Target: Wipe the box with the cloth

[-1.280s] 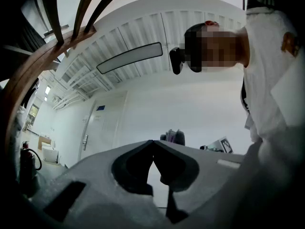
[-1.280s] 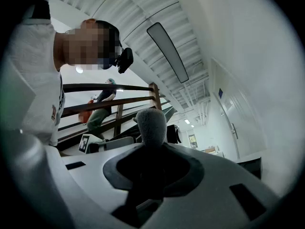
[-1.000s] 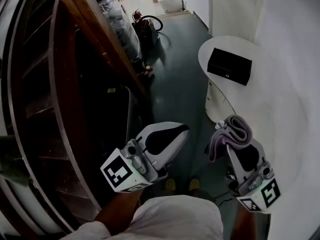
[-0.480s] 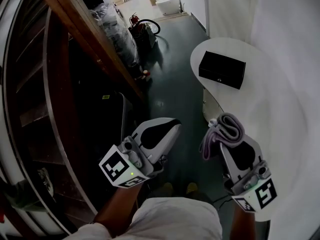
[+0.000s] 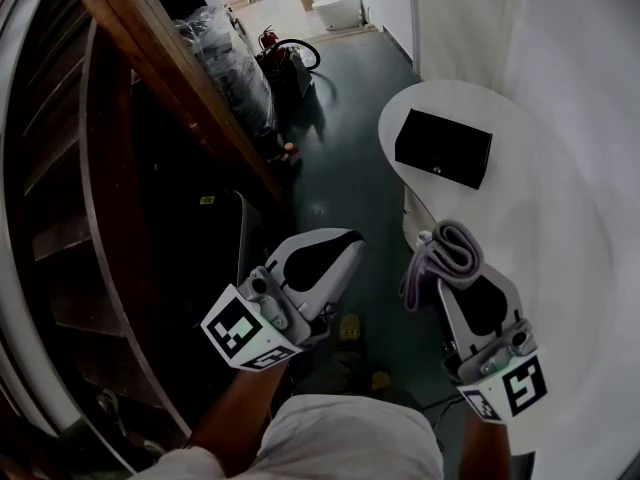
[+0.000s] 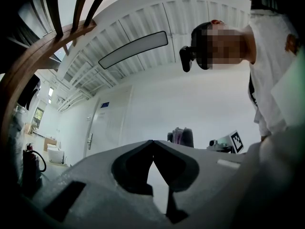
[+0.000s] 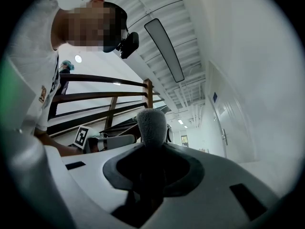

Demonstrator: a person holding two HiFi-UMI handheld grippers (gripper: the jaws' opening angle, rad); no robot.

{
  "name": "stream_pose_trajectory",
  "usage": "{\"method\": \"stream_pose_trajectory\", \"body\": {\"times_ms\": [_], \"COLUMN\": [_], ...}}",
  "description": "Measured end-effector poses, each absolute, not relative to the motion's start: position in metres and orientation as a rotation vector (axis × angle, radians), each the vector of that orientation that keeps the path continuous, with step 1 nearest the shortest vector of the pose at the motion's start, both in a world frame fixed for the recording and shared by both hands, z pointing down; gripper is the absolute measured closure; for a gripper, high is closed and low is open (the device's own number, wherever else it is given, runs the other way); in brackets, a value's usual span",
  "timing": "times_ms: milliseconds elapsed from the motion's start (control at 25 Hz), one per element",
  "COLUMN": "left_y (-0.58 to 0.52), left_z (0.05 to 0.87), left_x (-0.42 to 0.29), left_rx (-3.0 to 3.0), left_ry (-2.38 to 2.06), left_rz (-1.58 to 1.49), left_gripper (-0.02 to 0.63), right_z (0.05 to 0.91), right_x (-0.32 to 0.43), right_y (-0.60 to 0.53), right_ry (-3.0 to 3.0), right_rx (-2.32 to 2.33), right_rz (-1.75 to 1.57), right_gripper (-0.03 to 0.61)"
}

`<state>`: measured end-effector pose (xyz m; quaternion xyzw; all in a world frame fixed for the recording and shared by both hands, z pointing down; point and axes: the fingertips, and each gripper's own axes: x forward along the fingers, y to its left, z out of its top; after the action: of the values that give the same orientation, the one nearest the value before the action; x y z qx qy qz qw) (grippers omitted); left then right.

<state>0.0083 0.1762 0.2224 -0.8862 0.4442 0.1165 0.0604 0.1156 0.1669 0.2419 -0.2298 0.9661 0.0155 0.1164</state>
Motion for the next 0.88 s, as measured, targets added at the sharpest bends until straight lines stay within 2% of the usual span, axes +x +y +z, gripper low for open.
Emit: {"method": "stream_pose_trajectory", "body": {"times_ms": [880], "left_y": [0.006], "left_z": [0.254], "left_x": [-0.084], "left_rx": [-2.758], "left_ry": [1.195], "left_rz": [0.284], "left_gripper": [0.598], "right_z": [0.27], "right_x": [0.029], "right_y": [0.021], "right_ry": [2.851], "right_rx": [-1.052], "right_rz": [0.132], "right_gripper": [0.48]}}
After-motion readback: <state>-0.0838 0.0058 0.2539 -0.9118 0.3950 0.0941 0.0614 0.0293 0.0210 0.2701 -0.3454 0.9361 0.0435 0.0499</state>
